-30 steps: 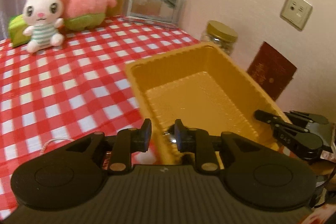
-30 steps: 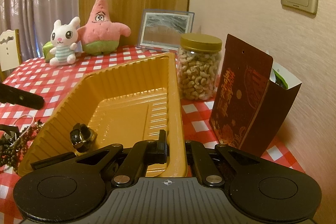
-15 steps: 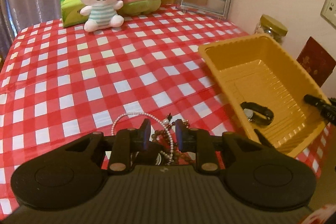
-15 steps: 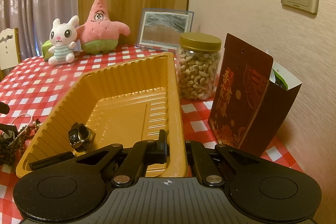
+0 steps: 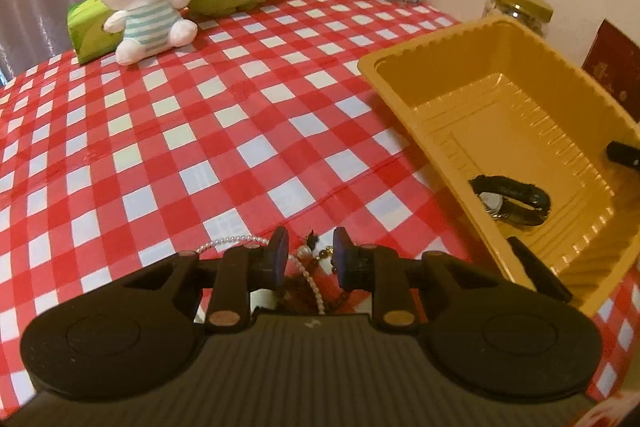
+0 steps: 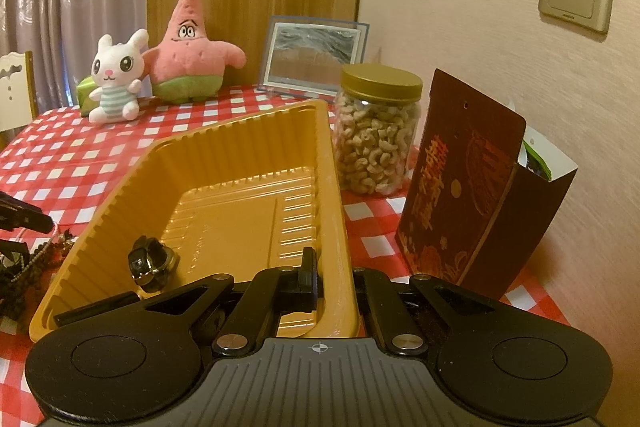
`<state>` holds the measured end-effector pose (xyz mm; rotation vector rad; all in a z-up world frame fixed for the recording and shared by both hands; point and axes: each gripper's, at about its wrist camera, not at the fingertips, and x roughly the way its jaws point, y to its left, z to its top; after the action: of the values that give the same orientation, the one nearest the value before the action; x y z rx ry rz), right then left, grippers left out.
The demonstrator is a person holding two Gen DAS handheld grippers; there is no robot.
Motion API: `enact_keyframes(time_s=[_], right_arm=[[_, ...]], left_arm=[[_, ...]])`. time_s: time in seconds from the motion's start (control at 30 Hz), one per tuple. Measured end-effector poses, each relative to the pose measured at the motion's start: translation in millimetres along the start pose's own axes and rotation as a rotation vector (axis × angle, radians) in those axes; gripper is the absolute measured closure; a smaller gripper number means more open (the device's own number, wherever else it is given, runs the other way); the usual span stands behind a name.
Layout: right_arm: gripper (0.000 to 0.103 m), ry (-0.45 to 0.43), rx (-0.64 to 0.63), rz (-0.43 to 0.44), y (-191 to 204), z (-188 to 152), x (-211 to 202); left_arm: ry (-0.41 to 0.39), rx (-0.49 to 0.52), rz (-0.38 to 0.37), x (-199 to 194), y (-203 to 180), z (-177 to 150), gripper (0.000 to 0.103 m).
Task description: Organize jewelry
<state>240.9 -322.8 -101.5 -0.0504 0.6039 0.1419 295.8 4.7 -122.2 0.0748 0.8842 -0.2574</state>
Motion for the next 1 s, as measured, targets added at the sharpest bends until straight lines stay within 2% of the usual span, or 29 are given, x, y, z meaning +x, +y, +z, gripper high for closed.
enact_keyframes(time_s=[0.33, 0.47, 0.57, 0.77, 1.0], right_arm=[[0.099, 0.003, 0.000, -0.001, -1, 1, 3], [0.099, 0.004, 0.001, -0.002, -1, 0, 3], [0.099, 0.004, 0.001, -0.003, 0, 1, 3], [0.099, 0.005, 0.000, -0.003, 0, 1, 3], [0.100, 0.005, 0.003, -0.003, 1, 1, 3]], left_arm=[[0.043, 0.028, 0.014, 23, -3, 3, 0.089], [0.052, 0.027, 0.020, 27, -3, 3, 0.096], [0.051, 0.026, 0.021, 29, -3, 3, 0.097], [0.022, 0.025, 0.022, 22, -5, 1, 0.097], [-0.049, -0.012, -0.015, -13, -12, 5, 0.097]])
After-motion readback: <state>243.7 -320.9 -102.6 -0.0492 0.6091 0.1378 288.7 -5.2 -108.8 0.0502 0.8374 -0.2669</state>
